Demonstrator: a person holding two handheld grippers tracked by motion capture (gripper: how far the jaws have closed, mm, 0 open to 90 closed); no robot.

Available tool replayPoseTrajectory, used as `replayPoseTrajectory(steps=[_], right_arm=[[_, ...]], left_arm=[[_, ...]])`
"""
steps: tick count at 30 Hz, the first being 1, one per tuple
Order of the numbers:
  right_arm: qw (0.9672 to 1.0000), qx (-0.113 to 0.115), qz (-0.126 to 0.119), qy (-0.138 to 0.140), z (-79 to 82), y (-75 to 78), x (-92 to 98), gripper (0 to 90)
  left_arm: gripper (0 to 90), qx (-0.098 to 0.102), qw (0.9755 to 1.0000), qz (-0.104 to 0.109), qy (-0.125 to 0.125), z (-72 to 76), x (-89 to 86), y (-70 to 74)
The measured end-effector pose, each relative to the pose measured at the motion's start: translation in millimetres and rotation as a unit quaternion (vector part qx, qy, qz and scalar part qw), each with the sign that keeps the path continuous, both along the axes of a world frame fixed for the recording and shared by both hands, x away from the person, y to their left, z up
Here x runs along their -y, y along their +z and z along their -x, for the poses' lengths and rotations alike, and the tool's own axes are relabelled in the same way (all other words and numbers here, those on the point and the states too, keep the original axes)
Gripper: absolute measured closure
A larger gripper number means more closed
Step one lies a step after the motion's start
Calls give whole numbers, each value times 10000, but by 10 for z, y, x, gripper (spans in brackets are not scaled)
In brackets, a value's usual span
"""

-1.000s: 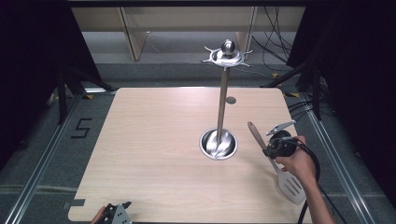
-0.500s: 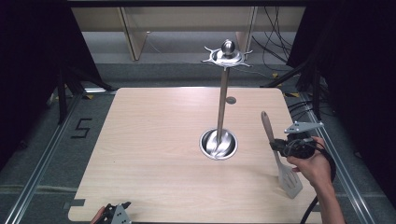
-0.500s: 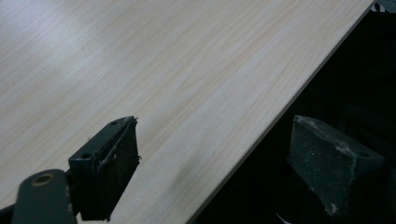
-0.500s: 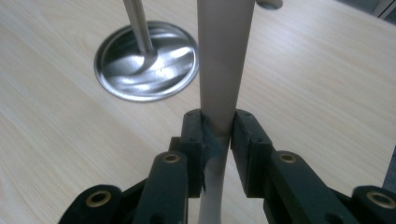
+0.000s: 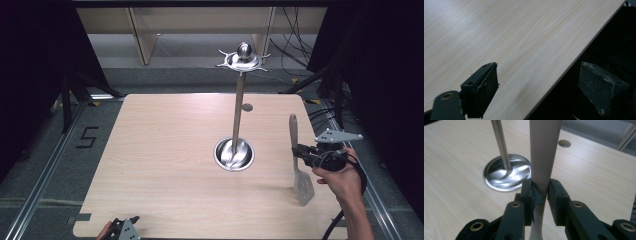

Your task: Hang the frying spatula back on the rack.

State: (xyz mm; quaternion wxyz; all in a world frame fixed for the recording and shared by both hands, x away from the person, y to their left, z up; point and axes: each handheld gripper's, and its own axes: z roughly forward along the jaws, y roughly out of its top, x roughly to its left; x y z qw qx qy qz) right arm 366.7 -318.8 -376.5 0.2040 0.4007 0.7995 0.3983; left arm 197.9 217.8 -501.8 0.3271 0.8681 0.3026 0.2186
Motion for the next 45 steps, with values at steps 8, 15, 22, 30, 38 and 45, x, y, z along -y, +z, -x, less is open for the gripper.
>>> replayPoseTrajectory(steps=[8,15,22,30,38,45], right_arm=[[9979,392,-509,91,23,76,-13,759],[9961,549,-622,284,39,189,-44,759],[9957,640,-592,328,2,343,-162,759],[9949,671,-564,493,-33,549,-341,758],[9935,763,-518,669,-91,745,-553,758],[9927,779,-436,813,-209,864,-677,758]], left_arm=[[153,-42,10000,-61,-33,1,-5,7],[153,-38,10000,-60,-45,1,-7,8],[153,16,9999,-99,30,-8,1,0],[153,39,10000,44,46,3,7,-3],[153,41,10000,54,51,5,13,0],[153,20,9999,-49,-94,8,-5,19]])
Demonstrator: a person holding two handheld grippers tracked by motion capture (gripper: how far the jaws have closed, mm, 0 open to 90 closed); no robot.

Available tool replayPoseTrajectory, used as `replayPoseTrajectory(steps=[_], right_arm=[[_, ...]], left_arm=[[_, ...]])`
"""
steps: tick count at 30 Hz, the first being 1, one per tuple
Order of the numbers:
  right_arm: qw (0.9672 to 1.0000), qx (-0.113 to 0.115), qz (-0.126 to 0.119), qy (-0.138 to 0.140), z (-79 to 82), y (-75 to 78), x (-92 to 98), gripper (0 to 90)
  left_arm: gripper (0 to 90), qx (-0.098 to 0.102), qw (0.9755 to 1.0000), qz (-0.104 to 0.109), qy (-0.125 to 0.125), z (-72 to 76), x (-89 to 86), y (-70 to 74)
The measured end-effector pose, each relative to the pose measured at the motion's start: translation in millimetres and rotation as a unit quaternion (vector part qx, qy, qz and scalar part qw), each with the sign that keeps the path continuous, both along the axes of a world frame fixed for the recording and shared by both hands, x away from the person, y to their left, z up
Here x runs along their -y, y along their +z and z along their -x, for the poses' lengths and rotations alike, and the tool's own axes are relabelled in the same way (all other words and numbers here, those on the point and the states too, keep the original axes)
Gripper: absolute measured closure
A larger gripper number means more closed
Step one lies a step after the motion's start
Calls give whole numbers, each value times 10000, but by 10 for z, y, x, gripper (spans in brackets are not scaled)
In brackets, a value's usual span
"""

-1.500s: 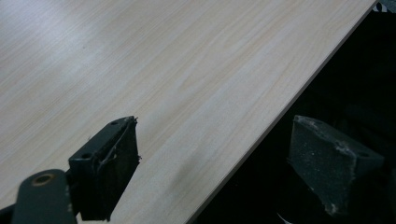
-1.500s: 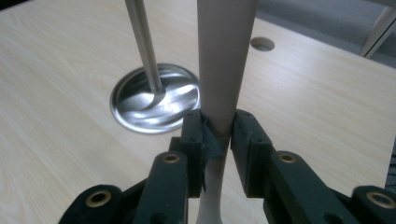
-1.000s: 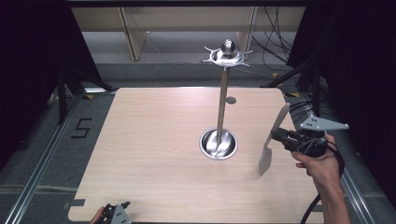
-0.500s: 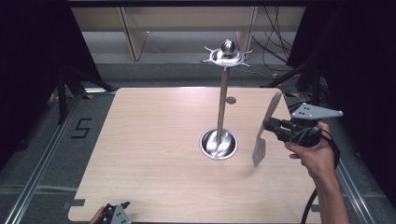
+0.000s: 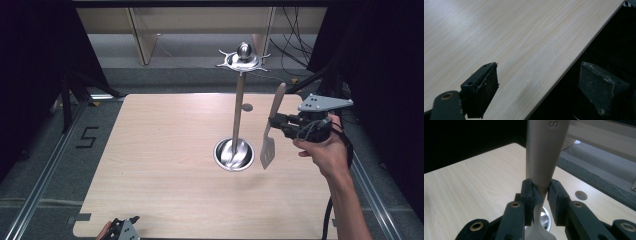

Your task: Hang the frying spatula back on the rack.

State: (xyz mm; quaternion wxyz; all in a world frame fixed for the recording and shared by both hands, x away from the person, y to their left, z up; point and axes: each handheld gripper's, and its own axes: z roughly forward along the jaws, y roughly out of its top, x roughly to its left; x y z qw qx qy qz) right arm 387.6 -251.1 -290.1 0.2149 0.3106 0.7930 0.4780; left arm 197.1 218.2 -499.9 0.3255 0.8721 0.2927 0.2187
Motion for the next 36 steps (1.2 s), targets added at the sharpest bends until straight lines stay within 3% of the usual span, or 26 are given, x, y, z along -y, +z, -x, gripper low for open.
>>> replayPoseTrajectory(steps=[3,6,7,16,17,23,27,30,33,36], right_arm=[[10000,60,51,13,-61,53,-24,758],[9999,-95,0,51,-82,109,-64,758],[9999,4,84,59,-109,142,-61,758],[9999,-50,118,114,-171,242,-125,758],[9997,-138,158,121,-170,263,-143,758],[9994,-128,266,206,-217,286,-177,758],[9997,-136,174,116,-227,284,-200,757],[9992,-258,250,181,-243,302,-192,757],[9994,-222,227,155,-259,294,-204,757],[9988,-209,338,289,-281,310,-206,757]], left_arm=[[153,0,10000,-2,9,-1,1,-2],[153,-4,10000,-21,6,-5,1,-4],[153,9,10000,-17,28,-9,8,-11],[153,-5,10000,-3,-2,-1,1,-1],[153,-8,10000,2,7,-2,1,-2],[153,-5,10000,1,-1,0,1,0],[153,-9,10000,0,-5,0,-1,-1],[153,-3,10000,1,-2,-2,0,0],[153,-5,10000,-8,-10,1,0,2],[153,0,10000,-1,3,-1,-1,1]])
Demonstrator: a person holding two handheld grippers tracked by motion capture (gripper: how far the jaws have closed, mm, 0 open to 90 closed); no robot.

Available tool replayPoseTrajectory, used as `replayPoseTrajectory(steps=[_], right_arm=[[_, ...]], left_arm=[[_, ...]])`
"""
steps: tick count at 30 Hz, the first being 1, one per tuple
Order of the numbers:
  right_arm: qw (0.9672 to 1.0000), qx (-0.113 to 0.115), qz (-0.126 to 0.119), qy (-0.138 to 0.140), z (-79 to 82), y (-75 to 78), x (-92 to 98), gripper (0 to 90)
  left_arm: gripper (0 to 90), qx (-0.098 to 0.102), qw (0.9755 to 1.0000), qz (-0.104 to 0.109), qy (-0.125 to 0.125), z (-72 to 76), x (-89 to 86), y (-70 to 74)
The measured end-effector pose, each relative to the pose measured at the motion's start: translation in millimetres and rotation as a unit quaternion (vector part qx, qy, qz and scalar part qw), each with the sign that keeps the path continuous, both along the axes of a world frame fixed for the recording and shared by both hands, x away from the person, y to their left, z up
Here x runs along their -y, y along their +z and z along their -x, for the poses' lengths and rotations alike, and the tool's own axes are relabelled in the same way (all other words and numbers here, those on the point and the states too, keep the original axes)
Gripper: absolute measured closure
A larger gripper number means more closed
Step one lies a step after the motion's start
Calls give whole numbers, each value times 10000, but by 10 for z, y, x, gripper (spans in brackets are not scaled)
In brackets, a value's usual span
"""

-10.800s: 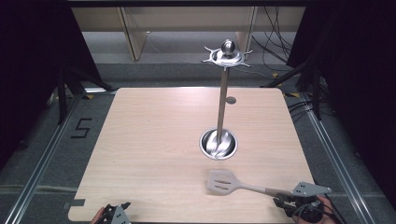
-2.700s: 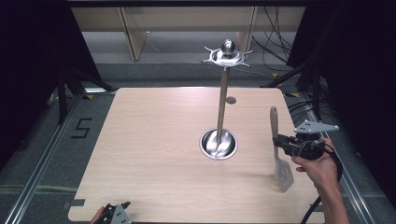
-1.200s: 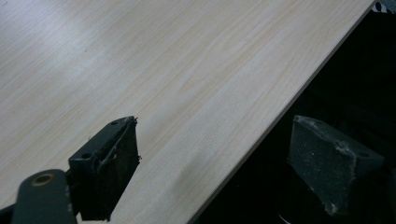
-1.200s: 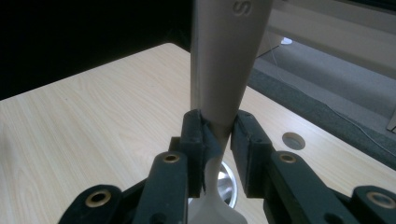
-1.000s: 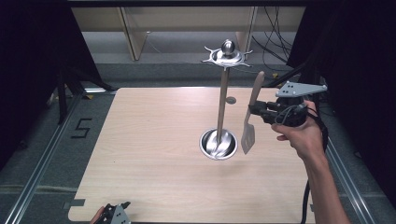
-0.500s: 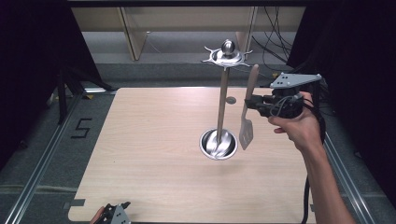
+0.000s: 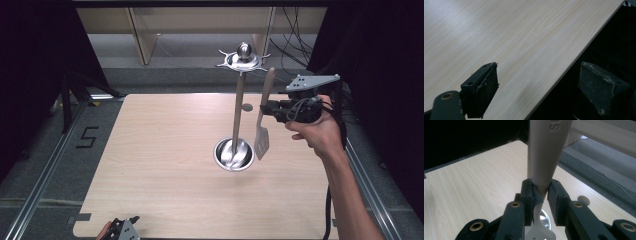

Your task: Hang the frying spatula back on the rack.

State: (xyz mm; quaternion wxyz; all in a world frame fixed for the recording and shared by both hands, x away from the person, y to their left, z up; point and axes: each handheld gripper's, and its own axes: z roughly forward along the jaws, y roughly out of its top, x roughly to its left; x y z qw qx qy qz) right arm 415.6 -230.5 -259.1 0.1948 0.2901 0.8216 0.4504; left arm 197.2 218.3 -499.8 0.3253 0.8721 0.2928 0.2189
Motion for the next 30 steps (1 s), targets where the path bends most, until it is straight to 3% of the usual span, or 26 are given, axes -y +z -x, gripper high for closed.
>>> replayPoseTrajectory(steps=[2,4,5,9,19,24,27,30], right_arm=[[9999,-91,-23,-113,18,2,-25,757],[10000,-37,54,-72,-15,14,-39,757],[9998,-156,29,-116,-8,18,-57,757],[9997,-194,66,-108,-42,19,-111,757],[9998,-173,55,-92,-76,-9,-143,754],[9994,-187,-301,-42,-70,-43,-120,683],[9993,-61,-337,-174,-19,-43,-87,609],[9991,-46,-388,-190,4,-50,-65,592]], left_arm=[[153,-4,10000,-4,-6,0,2,-2],[153,-20,10000,-31,-12,2,0,6],[153,-17,10000,-27,-19,3,-1,7],[153,-1,10000,-26,-15,-8,1,-1],[153,-26,10000,-10,4,8,-1,14],[153,-32,10000,-19,-2,7,1,9],[153,-18,10000,-11,-9,6,-2,12],[153,-13,10000,-13,-5,8,-2,12]])
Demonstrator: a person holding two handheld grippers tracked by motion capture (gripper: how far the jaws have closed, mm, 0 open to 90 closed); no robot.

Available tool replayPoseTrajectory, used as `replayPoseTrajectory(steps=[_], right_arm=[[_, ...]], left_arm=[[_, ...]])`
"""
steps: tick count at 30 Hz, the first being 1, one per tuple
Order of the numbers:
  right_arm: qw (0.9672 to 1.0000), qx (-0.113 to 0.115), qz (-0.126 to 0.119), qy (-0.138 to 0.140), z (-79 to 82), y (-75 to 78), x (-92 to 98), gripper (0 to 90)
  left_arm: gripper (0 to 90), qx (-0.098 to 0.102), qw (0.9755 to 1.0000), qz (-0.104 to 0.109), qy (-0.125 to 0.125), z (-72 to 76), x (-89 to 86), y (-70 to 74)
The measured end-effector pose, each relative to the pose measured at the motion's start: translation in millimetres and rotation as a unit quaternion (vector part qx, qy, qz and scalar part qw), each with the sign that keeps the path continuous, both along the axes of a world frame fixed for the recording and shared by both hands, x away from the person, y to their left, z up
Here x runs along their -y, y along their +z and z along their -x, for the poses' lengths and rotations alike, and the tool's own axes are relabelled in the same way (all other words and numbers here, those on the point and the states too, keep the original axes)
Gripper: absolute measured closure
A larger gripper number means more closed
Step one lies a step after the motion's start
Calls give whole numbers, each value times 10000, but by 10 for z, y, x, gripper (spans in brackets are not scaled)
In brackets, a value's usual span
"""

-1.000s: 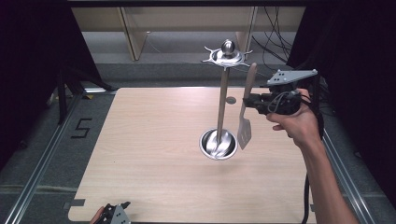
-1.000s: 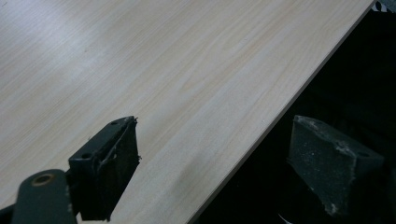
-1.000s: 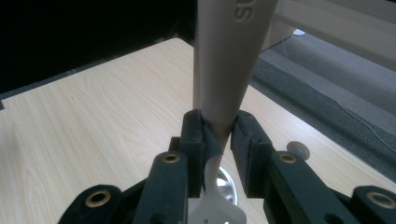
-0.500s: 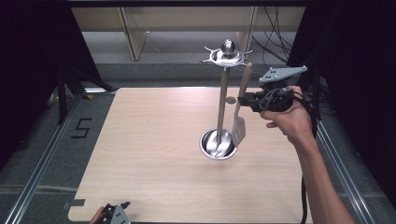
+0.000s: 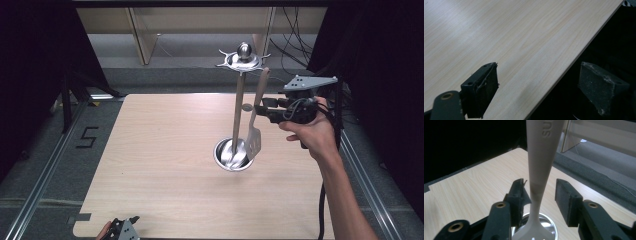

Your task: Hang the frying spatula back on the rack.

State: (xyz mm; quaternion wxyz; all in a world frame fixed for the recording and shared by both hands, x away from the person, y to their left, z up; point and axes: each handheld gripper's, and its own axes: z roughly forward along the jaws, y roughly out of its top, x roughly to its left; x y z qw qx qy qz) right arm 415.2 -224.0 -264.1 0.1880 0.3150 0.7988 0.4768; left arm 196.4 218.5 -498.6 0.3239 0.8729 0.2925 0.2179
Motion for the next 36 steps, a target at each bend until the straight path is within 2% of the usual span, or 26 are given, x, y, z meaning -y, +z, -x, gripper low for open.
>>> replayPoseTrajectory(steps=[4,5,6,7,8,10,11,12,13,15,16,17,20,23,24,26,27,30,31,32,33,34,36], right_arm=[[9999,-27,-90,-82,51,-45,40,523],[9998,63,-126,-103,56,-68,47,511],[9999,-41,-137,-88,77,-83,51,501],[9999,32,-83,-83,88,-94,68,494],[9997,78,-115,-201,133,-123,87,475],[9996,83,-159,-213,151,-142,93,467],[9995,119,-210,-218,159,-166,105,461],[9993,132,-252,-225,169,-192,118,454],[9993,128,-251,-249,175,-221,131,447],[9993,56,-230,-287,187,-304,149,434],[9991,109,-210,-341,192,-370,165,433],[9991,109,-210,-341,192,-370,165,433],[9990,19,-299,-331,222,-504,169,416],[9985,109,-328,-423,244,-560,164,406],[9987,146,-318,-374,256,-588,170,402],[9982,177,-340,-460,305,-633,165,411],[9983,199,-293,-470,325,-646,171,415],[9983,197,-238,-484,376,-721,192,409],[9980,251,-249,-520,382,-750,201,406],[9980,241,-277,-521,386,-773,206,406],[9982,245,-220,-508,383,-805,216,402],[9985,143,-156,-505,397,-816,231,401],[9982,125,-171,-555,415,-848,259,398]], left_arm=[[153,7,10000,4,-6,-1,1,-1],[153,5,10000,2,-8,-1,0,-1],[153,0,10000,2,2,0,0,0],[153,-5,10000,-12,-1,-3,-3,-1],[153,21,10000,34,35,-11,3,-13],[152,12,9999,82,67,-3,9,-15],[152,-16,10000,-32,-5,-5,0,-1],[153,7,10000,79,60,-2,11,-11],[153,2,10000,2,9,1,0,2],[153,1,10000,8,-1,0,0,3],[153,3,10000,10,4,0,-1,2],[153,1,10000,16,10,-1,-1,1],[153,-3,10000,9,11,-2,0,1],[153,15,10000,8,8,-2,2,3],[153,46,9999,108,63,-5,13,-9],[153,10,10000,0,-5,-1,-2,6],[153,54,9999,72,56,-9,8,-9],[153,53,9999,76,59,-6,7,-7],[153,35,9999,138,87,6,12,-7],[153,19,10000,34,-1,3,1,8],[153,28,10000,47,-6,3,3,9],[153,33,10000,21,-5,1,1,10],[152,78,9999,116,73,-5,12,-6]])
